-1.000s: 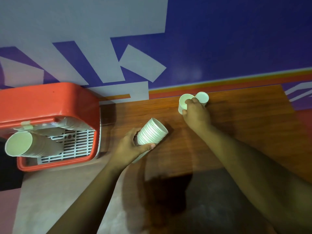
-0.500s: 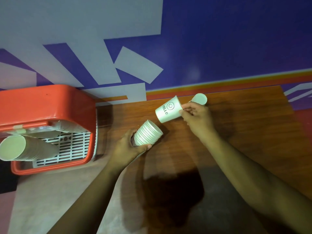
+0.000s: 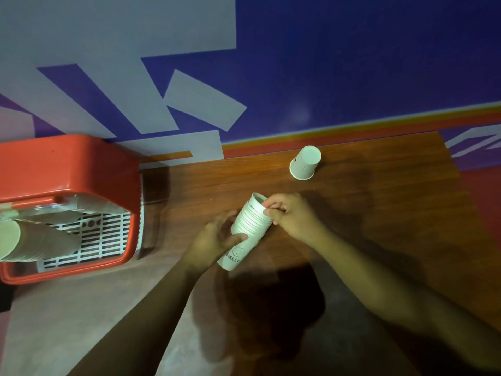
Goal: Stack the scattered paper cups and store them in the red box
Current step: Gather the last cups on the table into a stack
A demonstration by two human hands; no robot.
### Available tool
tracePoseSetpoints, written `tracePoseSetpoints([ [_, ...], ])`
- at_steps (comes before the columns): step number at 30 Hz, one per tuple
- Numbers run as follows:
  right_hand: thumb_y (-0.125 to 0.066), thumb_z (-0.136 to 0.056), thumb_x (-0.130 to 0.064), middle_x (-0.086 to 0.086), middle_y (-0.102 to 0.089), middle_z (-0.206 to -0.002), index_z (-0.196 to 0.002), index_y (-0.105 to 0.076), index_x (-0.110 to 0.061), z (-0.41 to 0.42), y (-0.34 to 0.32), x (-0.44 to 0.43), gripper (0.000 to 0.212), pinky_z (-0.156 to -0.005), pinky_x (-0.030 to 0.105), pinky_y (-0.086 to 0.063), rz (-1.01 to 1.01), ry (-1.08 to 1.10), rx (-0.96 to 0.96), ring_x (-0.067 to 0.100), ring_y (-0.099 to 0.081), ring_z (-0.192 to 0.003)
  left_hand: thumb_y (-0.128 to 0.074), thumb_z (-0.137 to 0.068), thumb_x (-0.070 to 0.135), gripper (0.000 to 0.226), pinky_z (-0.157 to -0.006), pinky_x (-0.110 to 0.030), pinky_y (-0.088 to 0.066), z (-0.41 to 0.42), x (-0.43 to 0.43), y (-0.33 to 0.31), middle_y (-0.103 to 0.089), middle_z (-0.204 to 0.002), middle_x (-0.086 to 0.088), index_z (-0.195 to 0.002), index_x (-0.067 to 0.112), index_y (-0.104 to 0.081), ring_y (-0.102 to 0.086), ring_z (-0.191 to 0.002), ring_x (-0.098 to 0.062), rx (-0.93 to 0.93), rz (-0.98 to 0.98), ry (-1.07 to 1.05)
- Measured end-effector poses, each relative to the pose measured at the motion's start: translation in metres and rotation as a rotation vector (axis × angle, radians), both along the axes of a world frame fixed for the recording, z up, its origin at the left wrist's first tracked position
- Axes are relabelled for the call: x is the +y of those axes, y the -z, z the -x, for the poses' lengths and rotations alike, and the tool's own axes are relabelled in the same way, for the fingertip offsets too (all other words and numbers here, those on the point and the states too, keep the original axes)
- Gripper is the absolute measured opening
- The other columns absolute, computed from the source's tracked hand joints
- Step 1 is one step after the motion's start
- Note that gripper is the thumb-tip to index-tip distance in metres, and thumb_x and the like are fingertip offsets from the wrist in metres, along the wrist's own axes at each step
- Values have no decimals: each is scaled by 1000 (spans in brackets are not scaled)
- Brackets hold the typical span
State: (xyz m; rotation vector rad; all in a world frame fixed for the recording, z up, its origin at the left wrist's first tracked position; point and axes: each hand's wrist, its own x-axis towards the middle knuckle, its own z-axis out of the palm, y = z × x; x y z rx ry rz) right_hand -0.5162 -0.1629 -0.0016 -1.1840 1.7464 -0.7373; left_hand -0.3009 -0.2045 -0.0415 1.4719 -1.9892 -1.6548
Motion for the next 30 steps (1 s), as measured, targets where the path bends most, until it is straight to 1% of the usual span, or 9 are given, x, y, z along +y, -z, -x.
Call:
tracePoseSetpoints([
  [4,-64,-87,-1,-5,-65,-68,-90,-74,-9,-3,26,14,12,-53,14,-44,-47,50,-61,0,-57,-52,-84,-81,32,67,-94,-9,-46,3,13,10,-63,-128,18,-140,25,-53,-60,-115,4,-26,-4,60],
  [6,-61,-89,1,1,-64,-67,-90,-73,-9,-4,35,20,15,-51,19,-45,-71,81,-108,4,-56,-51,-82,-82,30,61,-86,-4,-44,4,19,13,-65,-120,17,-136,24,-56,-63,-108,0,-65,8,81],
  [9,-59,-91,1,2,-63,-67,-93,-73,-6,-6,41,27,16,-52,22,-45,-113,93,-128,7,-55,-53,-83,-81,29,56,-80,-3,-44,6,22,14,-66,-112,18,-131,24,-60,-62,-98,8,-81,19,67],
  [13,-61,-92,-1,-7,-66,-68,-96,-73,-6,14,20,10,14,-49,16,-44,-68,62,-161,0,-55,-49,-84,-81,31,50,-92,-23,-53,2,19,11,-72,-113,17,-127,27,-62,-66,-102,6,-15,6,-36],
  [16,-65,-87,-1,3,-66,-89,-91,-72,-8,56,6,-24,10,-64,17,-42,158,282,112,-3,-58,-66,-83,-83,32,52,-90,-25,-55,2,16,3,-73,-115,12,-130,25,-62,-68,-104,-1,47,-29,-150],
  [17,-66,-85,-4,7,-64,-98,-95,-71,-7,70,6,-33,12,-72,19,-40,201,331,267,6,-59,-77,-83,-83,32,52,-89,-23,-55,3,15,1,-73,-114,12,-130,25,-61,-68,-104,-2,63,-35,-171],
  [21,-73,-80,-26,15,-50,-128,-119,-62,-9,105,30,-57,44,-98,34,-40,64,272,666,36,-50,-116,-82,-83,30,46,-82,-17,-53,4,21,-5,-72,-113,13,-124,32,-60,-68,-102,-2,96,-29,-206],
  [26,-77,-80,-25,20,-55,-132,-138,-41,-7,111,55,-69,71,-100,47,-43,-85,202,577,41,-50,-123,-83,-83,31,48,-80,-19,-54,-6,33,-4,-72,-115,14,-126,29,-61,-68,-103,-3,98,-16,-258],
  [30,-79,-75,-21,14,-60,-124,-127,-49,-10,105,54,-65,61,-89,38,-47,-22,243,445,34,-56,-113,-83,-82,30,50,-82,-25,-57,-15,41,-1,-72,-114,13,-127,28,-61,-69,-104,-7,112,-25,-300],
])
